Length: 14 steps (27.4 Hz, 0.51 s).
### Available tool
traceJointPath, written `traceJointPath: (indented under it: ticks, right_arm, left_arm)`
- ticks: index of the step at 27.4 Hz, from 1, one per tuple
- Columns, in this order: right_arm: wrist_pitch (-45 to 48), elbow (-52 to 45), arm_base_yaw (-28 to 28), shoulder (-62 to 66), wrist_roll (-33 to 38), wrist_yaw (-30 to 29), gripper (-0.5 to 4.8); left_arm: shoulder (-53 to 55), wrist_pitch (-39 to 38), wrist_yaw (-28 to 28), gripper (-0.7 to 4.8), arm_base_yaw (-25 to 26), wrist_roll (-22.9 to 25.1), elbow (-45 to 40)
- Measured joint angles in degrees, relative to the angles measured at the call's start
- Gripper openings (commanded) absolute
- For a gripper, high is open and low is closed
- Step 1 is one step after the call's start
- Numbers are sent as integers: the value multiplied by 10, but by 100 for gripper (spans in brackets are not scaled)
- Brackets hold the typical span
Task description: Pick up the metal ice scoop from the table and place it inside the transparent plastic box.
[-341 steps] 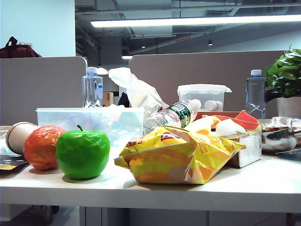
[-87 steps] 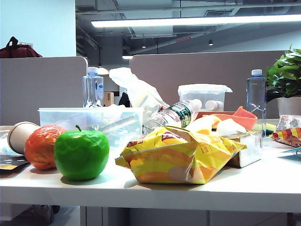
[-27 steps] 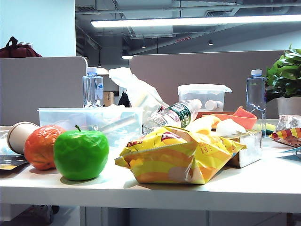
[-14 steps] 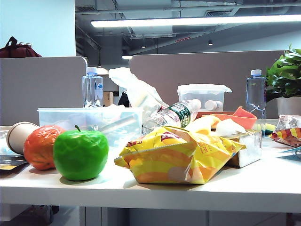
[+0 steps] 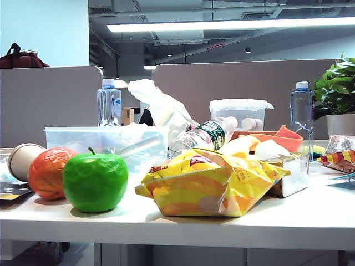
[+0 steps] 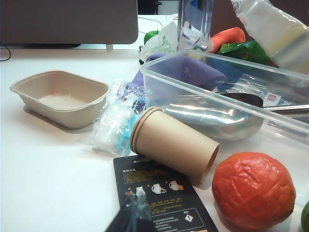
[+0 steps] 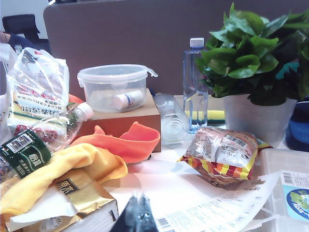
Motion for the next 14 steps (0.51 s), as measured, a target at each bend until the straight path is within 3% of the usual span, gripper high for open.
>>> traceJointPath:
  ticks: [14]
  right_arm:
    - [-13,0,-52,0,0,-14,-1]
  left_arm:
    - [0,0,0,-5,0,0,0]
